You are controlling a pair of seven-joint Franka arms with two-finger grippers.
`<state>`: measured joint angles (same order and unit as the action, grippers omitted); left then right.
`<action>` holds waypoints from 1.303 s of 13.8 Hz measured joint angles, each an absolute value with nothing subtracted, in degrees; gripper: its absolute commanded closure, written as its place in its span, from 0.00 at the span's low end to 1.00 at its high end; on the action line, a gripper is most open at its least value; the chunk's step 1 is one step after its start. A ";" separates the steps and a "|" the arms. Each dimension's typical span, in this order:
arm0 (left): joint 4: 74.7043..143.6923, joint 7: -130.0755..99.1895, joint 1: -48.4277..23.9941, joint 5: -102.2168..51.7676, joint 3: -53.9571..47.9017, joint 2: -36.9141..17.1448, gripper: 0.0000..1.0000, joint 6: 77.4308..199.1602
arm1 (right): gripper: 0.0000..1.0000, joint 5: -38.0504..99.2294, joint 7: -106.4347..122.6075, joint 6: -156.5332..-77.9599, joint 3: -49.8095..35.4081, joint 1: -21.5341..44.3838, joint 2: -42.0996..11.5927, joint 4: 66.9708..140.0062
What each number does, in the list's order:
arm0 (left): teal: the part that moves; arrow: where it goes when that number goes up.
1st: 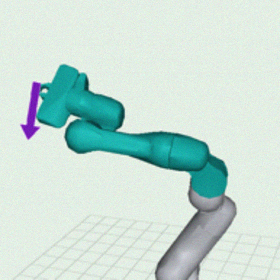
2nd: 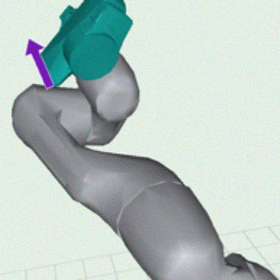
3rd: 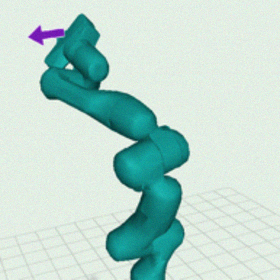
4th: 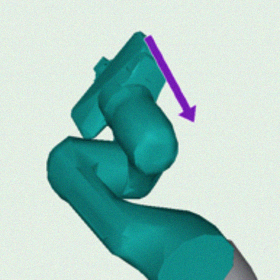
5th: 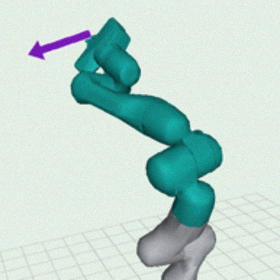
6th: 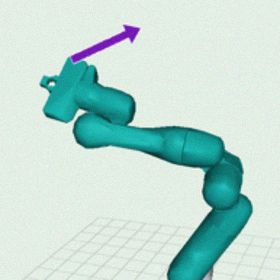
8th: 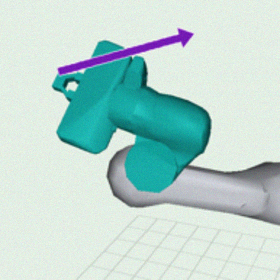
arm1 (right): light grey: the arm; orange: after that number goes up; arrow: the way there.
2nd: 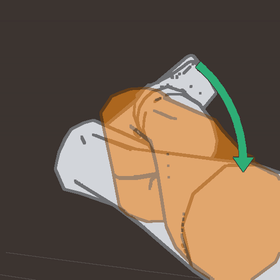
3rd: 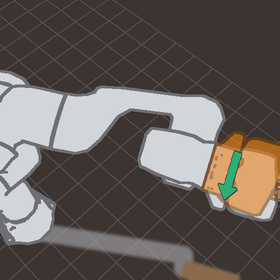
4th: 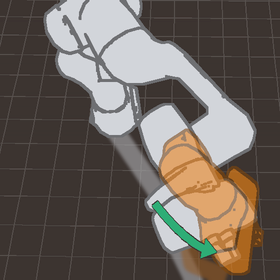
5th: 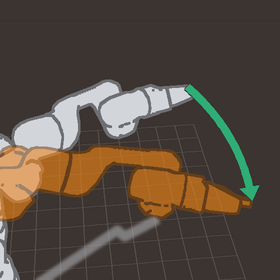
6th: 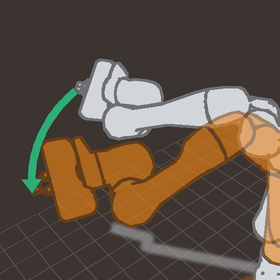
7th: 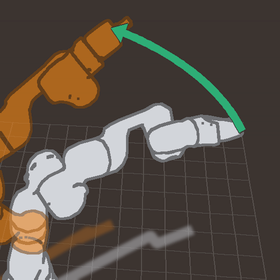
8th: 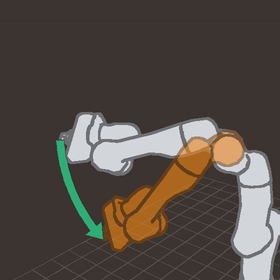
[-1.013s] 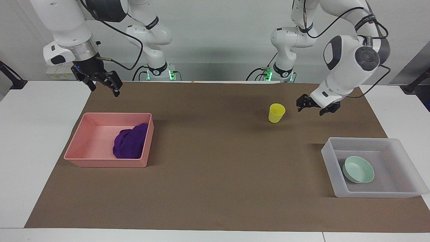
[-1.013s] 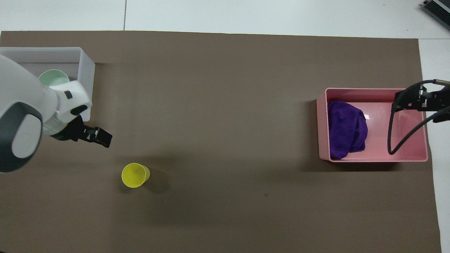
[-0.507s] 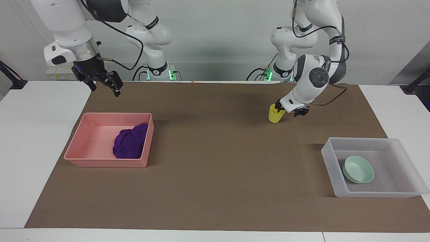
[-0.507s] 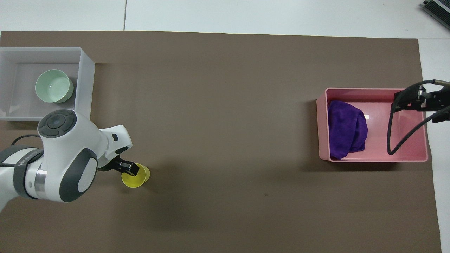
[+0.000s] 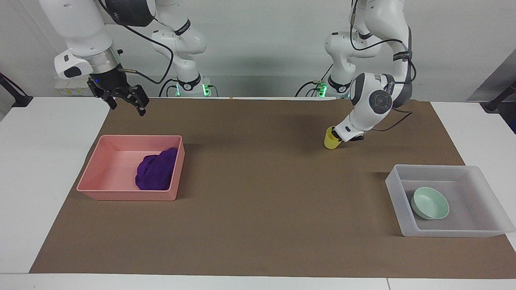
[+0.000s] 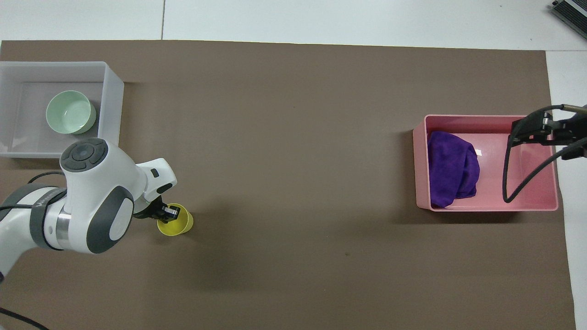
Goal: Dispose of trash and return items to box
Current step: 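Carry the yellow cup with the left gripper into the clear box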
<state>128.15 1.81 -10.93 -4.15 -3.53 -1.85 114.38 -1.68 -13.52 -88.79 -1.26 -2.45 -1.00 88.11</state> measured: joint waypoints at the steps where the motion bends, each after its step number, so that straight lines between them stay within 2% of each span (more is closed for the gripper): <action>1: 126.03 0.63 -10.93 -4.15 -3.46 -2.06 1.00 112.76 | 0.00 -1.68 -13.52 -88.79 -1.28 -2.44 -1.00 88.11; 4: 115.73 -0.97 -9.69 -4.16 -2.43 -2.10 1.00 105.80 | 0.00 -1.68 -13.52 -88.79 -1.29 -2.43 -1.00 88.11; 8: 100.55 -0.01 -0.27 -4.64 -1.74 -3.90 1.00 102.26 | 0.00 -1.68 -13.52 -88.79 -1.30 -2.43 -1.00 88.11; 11: 92.00 0.02 4.22 -3.48 -1.22 -9.60 1.00 103.50 | 0.00 -1.68 -13.52 -88.79 -1.30 -2.44 -1.00 88.12; 13: 87.32 -0.05 7.53 -2.82 -0.90 -15.64 1.00 108.44 | 0.00 -1.68 -13.52 -88.79 -1.27 -2.50 -1.00 88.12; 18: 83.47 -0.56 10.62 0.05 -0.54 -26.37 1.00 115.86 | 0.00 -1.68 -13.52 -88.79 -1.19 -2.60 -1.00 88.13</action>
